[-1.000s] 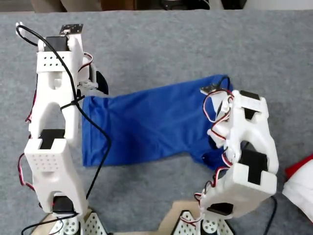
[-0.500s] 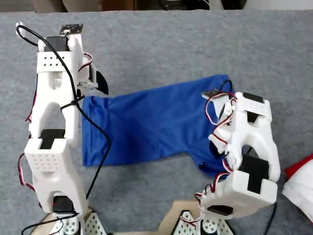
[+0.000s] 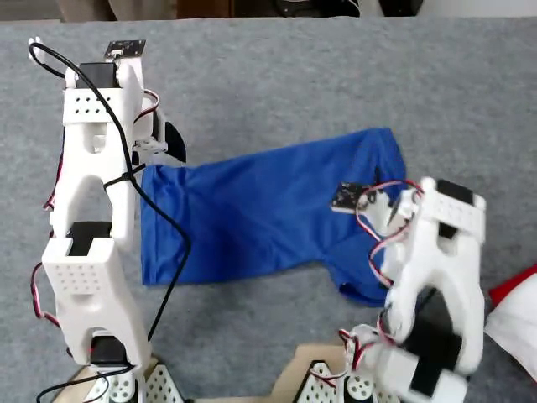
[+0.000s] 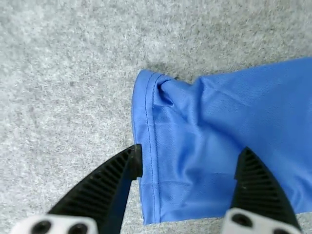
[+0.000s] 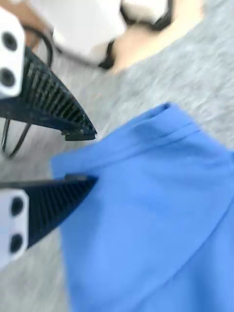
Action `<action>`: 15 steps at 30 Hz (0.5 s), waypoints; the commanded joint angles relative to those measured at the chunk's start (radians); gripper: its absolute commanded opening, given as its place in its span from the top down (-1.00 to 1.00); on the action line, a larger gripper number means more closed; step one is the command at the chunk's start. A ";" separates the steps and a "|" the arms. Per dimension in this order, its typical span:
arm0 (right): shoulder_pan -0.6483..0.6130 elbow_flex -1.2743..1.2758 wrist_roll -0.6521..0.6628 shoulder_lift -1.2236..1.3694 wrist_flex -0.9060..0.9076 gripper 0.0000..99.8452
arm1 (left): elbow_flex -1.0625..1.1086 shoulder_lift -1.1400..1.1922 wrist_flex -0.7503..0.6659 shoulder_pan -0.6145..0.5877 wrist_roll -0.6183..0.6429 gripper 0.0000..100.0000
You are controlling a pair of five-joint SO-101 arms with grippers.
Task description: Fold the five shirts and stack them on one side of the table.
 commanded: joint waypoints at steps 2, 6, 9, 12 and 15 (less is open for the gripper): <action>0.094 0.096 0.118 -0.199 -0.143 0.68 | 0.012 -0.061 -0.012 -0.005 -0.008 0.38; 0.096 0.294 0.164 -0.294 -0.348 0.68 | 0.066 -0.061 -0.071 -0.009 -0.008 0.38; 0.076 0.394 0.163 -0.343 -0.486 0.68 | 0.110 -0.062 -0.144 -0.038 -0.008 0.38; 0.067 0.401 0.132 -0.366 -0.509 0.68 | 0.163 -0.061 -0.239 -0.064 0.002 0.38; 0.027 0.335 -0.025 -0.361 -0.505 0.68 | 0.242 -0.061 -0.339 -0.066 0.064 0.38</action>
